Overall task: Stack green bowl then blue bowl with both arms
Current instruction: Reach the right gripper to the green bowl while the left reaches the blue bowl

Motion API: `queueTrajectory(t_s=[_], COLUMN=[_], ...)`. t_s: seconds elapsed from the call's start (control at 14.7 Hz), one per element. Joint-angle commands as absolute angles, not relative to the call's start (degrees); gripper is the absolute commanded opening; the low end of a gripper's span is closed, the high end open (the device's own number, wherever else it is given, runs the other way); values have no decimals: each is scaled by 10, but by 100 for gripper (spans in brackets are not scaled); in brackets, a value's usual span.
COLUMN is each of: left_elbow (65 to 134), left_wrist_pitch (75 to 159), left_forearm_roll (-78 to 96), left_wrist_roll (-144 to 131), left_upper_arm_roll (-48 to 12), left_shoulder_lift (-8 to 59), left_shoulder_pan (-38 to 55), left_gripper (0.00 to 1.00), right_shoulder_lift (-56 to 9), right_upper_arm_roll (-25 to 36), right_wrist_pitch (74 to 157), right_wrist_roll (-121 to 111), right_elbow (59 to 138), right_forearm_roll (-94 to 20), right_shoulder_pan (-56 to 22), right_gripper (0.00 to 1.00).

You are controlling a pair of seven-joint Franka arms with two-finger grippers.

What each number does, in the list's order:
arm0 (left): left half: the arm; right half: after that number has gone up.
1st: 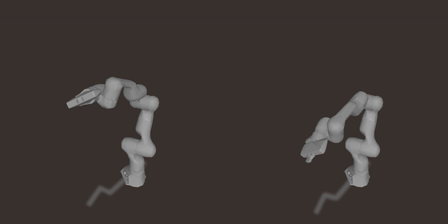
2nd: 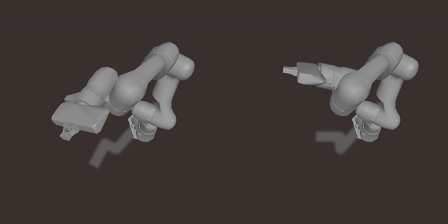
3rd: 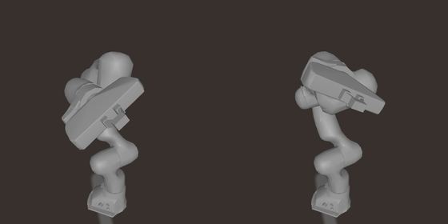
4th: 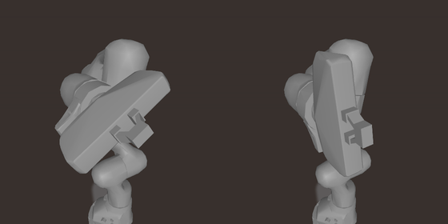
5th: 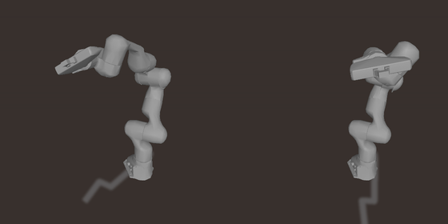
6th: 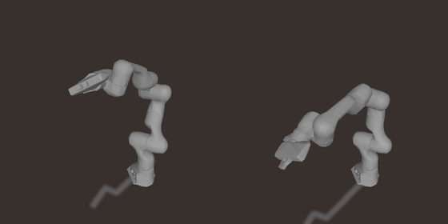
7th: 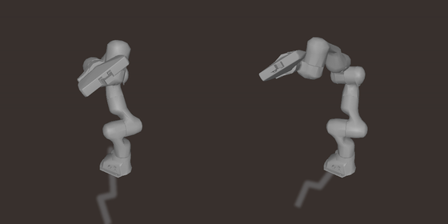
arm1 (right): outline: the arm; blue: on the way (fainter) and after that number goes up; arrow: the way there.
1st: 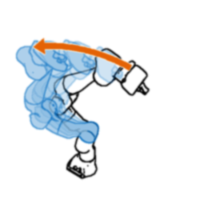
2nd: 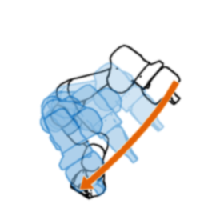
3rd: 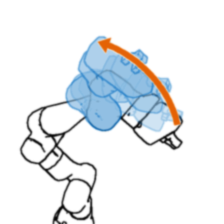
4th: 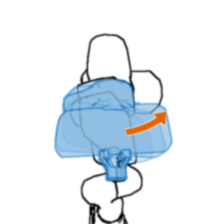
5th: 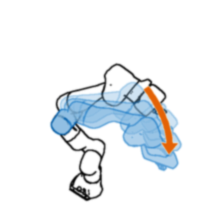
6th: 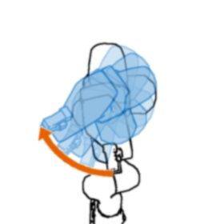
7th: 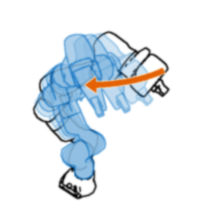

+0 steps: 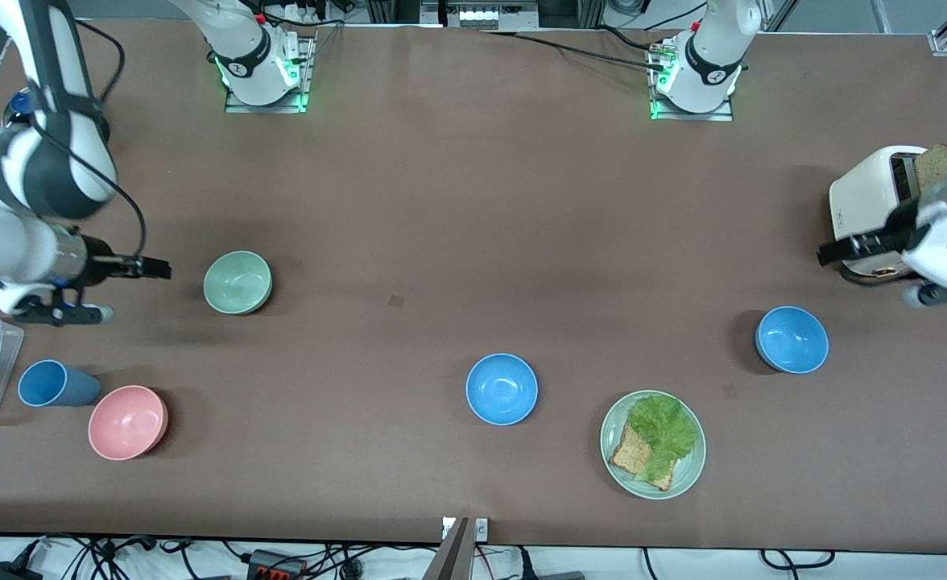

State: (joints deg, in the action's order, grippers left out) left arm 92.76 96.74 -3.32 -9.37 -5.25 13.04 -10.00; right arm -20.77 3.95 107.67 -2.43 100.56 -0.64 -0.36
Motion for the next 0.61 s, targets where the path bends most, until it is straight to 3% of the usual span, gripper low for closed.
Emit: queueTrajectory(t_s=[0.0,0.2,0.54], left_elbow=[918,925,948], left_wrist_pitch=[1016,1117,1196], left_forearm_roll=[-54,-54,-54], left_wrist_roll=[-62,-47,-27], left_upper_arm_roll=[-56,-55,-55], left_shoulder_lift=[189,246,307], left_shoulder_pan=[-126,-151,-168], left_gripper=[100,100,100], right_shoulder_lift=[-264,-305,-322], right_upper_arm_roll=[38,37,27], right_wrist_pitch=[1114,1132,1131], right_wrist_roll=[-25,-25,-25], right_elbow=[999,999,1014], right_forearm_roll=[-1,-5,-6], right_shoulder_pan=[-11,-13,-13], right_gripper=[100,100,100])
